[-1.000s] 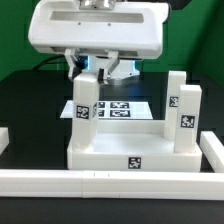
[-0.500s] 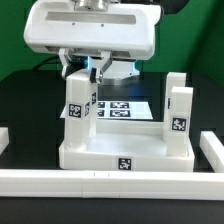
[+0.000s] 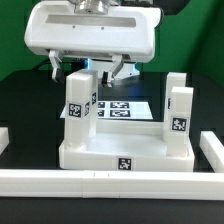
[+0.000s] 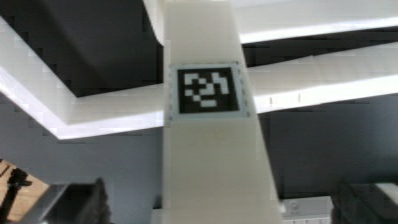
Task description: Assemble desk
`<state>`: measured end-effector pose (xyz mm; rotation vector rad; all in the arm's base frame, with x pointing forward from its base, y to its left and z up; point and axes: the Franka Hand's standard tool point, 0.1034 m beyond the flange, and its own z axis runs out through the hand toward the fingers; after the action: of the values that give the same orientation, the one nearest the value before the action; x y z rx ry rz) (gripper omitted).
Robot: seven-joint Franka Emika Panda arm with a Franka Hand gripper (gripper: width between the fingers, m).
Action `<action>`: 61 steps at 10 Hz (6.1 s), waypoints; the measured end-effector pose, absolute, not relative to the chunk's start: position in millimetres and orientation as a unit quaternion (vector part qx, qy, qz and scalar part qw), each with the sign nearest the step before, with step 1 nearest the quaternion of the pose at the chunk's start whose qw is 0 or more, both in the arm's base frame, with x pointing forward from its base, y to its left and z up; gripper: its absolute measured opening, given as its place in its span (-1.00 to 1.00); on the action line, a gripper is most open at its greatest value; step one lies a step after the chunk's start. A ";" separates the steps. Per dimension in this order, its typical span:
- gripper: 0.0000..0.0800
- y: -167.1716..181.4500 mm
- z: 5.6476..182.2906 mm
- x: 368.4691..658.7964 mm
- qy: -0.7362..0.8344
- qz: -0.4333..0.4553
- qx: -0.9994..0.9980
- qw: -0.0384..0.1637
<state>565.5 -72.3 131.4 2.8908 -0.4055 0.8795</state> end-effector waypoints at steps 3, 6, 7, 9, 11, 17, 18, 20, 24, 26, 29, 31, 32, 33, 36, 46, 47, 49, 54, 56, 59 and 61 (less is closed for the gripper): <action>0.62 -84.3 144.9 573.2 -0.122 0.261 0.957 0.033; 0.62 -83.8 163.0 579.2 -0.128 0.250 0.960 0.013; 0.62 -83.6 159.5 577.9 -0.128 0.247 0.961 0.013; 0.62 -80.4 153.8 576.1 -0.130 0.231 0.964 0.006; 0.62 -69.2 138.8 573.3 -0.137 0.156 0.978 -0.028; 0.62 -81.7 127.8 578.7 -0.122 0.040 0.990 -0.053; 0.62 -82.0 127.7 578.6 -0.122 0.039 0.990 -0.053; 0.62 -83.7 122.1 577.8 -0.083 0.033 0.996 -0.025; 0.62 -86.3 119.2 576.9 -0.063 0.030 0.997 -0.012; 0.39 -86.1 118.0 576.4 -0.063 0.029 0.998 -0.012; -0.28 -86.2 117.6 576.2 -0.063 0.028 0.998 -0.012; -0.28 -86.2 117.4 576.2 -0.071 0.028 0.997 -0.012; -0.28 -86.2 117.4 576.2 -0.071 0.028 0.997 -0.012; -0.28 -86.2 117.2 576.1 -0.085 0.028 0.996 -0.013; -0.28 -84.4 116.3 576.0 -0.186 0.026 0.982 -0.018; -0.27 -91.5 115.0 572.2 -0.493 0.015 0.869 -0.038; -0.27 -92.4 115.1 572.1 -0.523 0.014 0.851 -0.042; -0.27 -91.1 115.7 573.2 -0.593 0.009 0.804 -0.052; -0.27 -77.1 114.3 575.6 -0.733 -0.011 0.677 -0.070; -0.27 -74.5 114.2 576.5 -0.753 -0.015 0.654 -0.073; 0.55 -74.5 114.1 576.3 -0.714 -0.011 0.697 -0.073; 0.61 -74.3 114.9 577.2 -0.642 -0.004 0.763 -0.074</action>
Offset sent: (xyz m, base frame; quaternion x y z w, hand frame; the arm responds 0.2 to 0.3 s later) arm 0.0151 -0.0156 0.0295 0.0062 -0.0584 -0.0384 0.9975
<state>577.2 -74.3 114.9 2.5184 -2.1173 -0.0129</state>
